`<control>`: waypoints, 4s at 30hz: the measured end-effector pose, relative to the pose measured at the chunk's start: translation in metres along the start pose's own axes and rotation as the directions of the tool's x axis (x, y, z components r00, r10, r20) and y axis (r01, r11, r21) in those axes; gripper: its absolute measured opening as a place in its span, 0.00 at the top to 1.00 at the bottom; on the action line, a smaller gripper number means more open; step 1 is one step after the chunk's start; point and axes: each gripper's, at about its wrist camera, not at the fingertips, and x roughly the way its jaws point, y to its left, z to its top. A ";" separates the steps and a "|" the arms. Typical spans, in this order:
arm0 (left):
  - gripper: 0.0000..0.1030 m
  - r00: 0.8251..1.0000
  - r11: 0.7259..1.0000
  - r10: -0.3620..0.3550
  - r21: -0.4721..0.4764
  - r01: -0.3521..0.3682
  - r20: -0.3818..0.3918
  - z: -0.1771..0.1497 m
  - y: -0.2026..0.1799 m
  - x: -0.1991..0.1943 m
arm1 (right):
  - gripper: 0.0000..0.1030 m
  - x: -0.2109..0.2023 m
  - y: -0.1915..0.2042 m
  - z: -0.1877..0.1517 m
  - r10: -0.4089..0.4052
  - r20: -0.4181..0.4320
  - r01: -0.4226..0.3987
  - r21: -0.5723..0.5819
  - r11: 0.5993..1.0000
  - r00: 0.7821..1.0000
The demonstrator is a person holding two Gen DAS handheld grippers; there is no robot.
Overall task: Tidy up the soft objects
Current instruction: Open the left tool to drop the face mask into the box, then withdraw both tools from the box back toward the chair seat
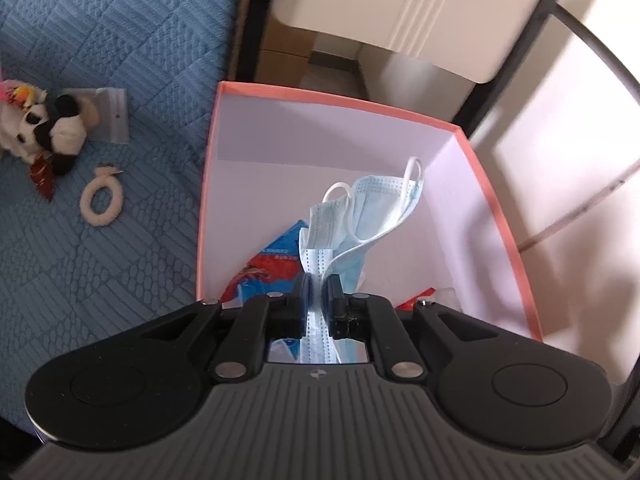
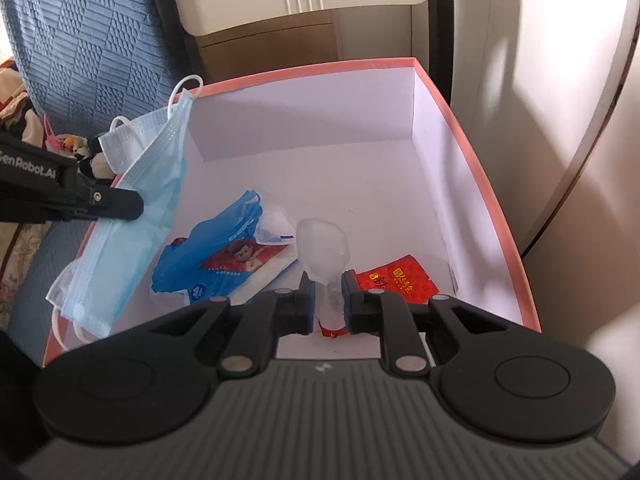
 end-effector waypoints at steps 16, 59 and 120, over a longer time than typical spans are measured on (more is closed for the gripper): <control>0.61 0.989 0.999 0.009 0.032 -0.014 0.146 0.000 0.001 -0.073 | 0.58 -0.049 0.021 0.011 -0.002 0.069 0.002 0.003 1.000 0.998; 0.61 0.883 0.993 0.105 0.007 -0.122 0.458 -0.132 0.125 -0.297 | 0.58 -0.192 0.205 -0.067 0.147 0.243 -0.099 -0.197 0.975 0.959; 0.61 0.913 0.975 0.209 -0.149 -0.166 0.350 -0.053 0.265 -0.095 | 0.58 0.036 0.286 -0.038 0.277 0.096 -0.242 -0.278 0.930 0.956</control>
